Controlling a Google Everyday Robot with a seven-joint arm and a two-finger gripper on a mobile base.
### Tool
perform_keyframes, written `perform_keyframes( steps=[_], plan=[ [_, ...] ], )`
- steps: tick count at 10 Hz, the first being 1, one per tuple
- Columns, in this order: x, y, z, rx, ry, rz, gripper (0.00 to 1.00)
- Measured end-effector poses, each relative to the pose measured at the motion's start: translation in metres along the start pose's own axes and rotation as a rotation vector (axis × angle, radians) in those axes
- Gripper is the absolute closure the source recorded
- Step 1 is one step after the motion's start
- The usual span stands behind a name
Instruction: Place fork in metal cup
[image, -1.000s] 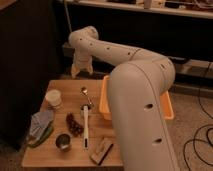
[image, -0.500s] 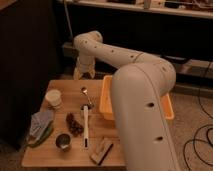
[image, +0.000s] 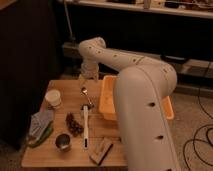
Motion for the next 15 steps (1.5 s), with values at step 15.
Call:
perform_keyframes(
  steps=[15],
  plan=[
    [0.001, 0.000, 0.044, -0.017, 0.012, -0.159, 0.35]
  ],
)
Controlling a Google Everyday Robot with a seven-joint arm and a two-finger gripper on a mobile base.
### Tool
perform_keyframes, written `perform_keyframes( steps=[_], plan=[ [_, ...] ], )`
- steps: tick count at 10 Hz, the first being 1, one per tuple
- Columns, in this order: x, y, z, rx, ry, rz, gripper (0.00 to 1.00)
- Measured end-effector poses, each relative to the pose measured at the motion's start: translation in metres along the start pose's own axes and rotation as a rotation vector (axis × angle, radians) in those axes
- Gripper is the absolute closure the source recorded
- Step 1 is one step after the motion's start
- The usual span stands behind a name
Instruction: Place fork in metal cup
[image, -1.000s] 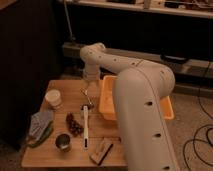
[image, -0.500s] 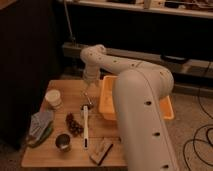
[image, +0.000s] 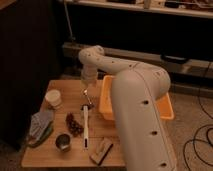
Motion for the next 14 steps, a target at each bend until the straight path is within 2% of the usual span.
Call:
perform_keyframes(
  steps=[7, 14],
  plan=[
    [-0.009, 0.005, 0.022, -0.025, -0.004, -0.013, 0.35],
    [-0.012, 0.001, 0.040, -0.030, -0.011, -0.025, 0.35]
  ],
)
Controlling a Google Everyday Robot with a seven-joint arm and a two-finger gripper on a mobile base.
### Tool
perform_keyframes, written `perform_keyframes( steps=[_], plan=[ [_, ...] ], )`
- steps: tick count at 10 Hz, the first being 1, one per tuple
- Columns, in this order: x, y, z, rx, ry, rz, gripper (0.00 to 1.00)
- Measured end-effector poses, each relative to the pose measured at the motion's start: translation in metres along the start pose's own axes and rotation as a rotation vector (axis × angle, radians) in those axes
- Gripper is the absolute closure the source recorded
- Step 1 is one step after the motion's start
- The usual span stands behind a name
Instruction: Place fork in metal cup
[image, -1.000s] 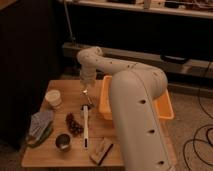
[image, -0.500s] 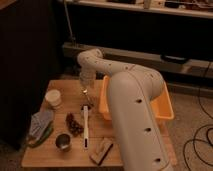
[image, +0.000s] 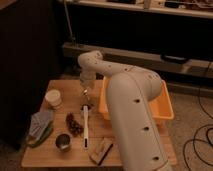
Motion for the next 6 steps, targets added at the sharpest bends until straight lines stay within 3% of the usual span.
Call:
perform_keyframes(
  steps=[6],
  plan=[
    [-0.0001, -0.0080, 0.0117, 0.011, 0.003, -0.003, 0.35]
  ],
)
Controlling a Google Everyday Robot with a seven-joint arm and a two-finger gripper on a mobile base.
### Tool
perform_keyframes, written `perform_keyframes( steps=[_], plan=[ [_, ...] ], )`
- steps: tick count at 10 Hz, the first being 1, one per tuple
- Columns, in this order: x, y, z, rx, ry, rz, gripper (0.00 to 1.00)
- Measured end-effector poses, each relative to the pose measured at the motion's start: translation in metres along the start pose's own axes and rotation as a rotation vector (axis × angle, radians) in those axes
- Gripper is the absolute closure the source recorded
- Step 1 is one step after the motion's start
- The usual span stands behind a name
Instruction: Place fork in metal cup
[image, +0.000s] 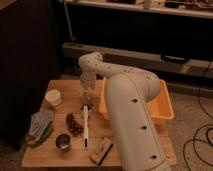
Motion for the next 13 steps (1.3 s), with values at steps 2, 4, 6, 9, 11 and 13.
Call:
perform_keyframes(
  steps=[2, 4, 6, 9, 11, 13],
  plan=[
    [0.000, 0.000, 0.003, -0.001, 0.002, -0.001, 0.35],
    [0.000, 0.001, 0.006, -0.003, 0.005, -0.002, 0.35],
    [0.001, 0.004, 0.009, -0.005, 0.006, 0.005, 0.35],
    [-0.001, 0.011, 0.012, 0.016, 0.003, 0.027, 0.35],
    [-0.002, 0.015, 0.012, 0.041, -0.002, 0.042, 0.35],
    [-0.002, 0.019, 0.014, 0.068, -0.011, 0.053, 0.35]
  ],
)
